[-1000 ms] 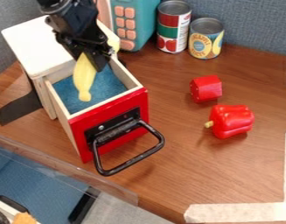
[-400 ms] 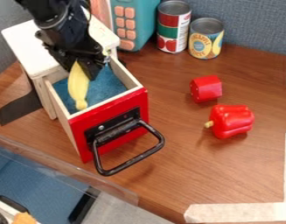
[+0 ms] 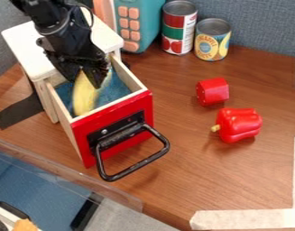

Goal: Take the banana and place it inside the drawer

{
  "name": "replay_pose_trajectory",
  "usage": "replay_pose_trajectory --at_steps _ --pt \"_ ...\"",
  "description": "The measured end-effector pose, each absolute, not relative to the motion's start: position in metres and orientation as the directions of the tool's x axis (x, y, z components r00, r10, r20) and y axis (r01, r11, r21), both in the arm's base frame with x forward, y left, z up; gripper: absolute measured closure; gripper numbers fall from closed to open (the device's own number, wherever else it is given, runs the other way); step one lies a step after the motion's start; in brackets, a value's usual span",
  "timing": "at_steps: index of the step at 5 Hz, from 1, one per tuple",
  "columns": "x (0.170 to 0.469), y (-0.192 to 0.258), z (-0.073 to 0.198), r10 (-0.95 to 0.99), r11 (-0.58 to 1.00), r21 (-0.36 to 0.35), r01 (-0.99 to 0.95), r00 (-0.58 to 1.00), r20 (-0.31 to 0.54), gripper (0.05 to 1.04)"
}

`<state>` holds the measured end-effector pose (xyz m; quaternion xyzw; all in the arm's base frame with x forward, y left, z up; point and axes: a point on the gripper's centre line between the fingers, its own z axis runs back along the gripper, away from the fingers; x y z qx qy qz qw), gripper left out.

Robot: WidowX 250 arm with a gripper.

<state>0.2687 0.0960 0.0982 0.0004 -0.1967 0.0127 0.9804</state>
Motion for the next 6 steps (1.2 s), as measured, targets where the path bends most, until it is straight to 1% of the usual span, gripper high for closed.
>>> replay_pose_trajectory --at_steps 1,2,3,4,5,6 --pt "0.271 0.094 0.102 -0.051 0.999 0.003 0.054 0.919 0.391 0.065" --pt "0.275 0.093 0.107 -0.099 0.994 0.004 0.106 0.919 0.381 0.073" --pt "0.276 0.094 0.122 -0.130 0.990 -0.005 0.141 0.926 0.355 0.079" --pt "0.273 0.094 0.130 -0.135 0.989 -0.019 0.148 0.941 0.311 0.081" --pt "0.266 0.091 0.133 -0.136 0.988 -0.033 0.149 0.956 0.258 0.083" --pt "0.261 0.088 0.149 -0.133 0.990 -0.007 0.142 0.948 0.291 0.083"
